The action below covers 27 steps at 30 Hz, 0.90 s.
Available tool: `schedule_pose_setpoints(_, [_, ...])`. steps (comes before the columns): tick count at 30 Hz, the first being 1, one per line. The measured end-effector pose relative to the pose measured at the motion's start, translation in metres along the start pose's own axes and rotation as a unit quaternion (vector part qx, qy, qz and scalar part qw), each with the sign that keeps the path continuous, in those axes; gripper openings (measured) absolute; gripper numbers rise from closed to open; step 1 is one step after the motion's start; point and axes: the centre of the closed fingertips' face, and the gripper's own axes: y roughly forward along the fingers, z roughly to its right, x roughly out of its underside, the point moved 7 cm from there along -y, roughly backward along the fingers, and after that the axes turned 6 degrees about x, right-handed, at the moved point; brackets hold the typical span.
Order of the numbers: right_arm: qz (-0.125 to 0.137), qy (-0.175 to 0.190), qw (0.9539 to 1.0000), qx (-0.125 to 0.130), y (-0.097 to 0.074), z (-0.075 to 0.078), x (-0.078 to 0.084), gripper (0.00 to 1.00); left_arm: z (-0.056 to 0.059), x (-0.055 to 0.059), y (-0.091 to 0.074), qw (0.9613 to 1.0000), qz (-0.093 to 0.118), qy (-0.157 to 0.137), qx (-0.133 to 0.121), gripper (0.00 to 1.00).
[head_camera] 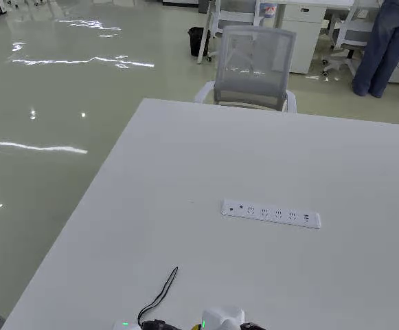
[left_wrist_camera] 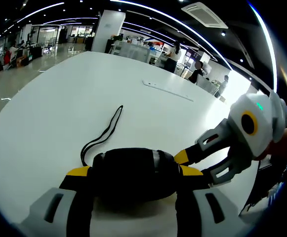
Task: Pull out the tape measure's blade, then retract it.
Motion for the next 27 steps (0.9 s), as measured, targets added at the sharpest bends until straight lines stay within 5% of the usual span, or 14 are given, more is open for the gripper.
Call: schedule_pose_setpoints(27, [-0.005,0.004,1.0,-0.003,0.0039,-0.0025,0.0065,0.15,0.0042,0.0026,0.0035,0.9998,-0.013,0.012,-0.006,0.67])
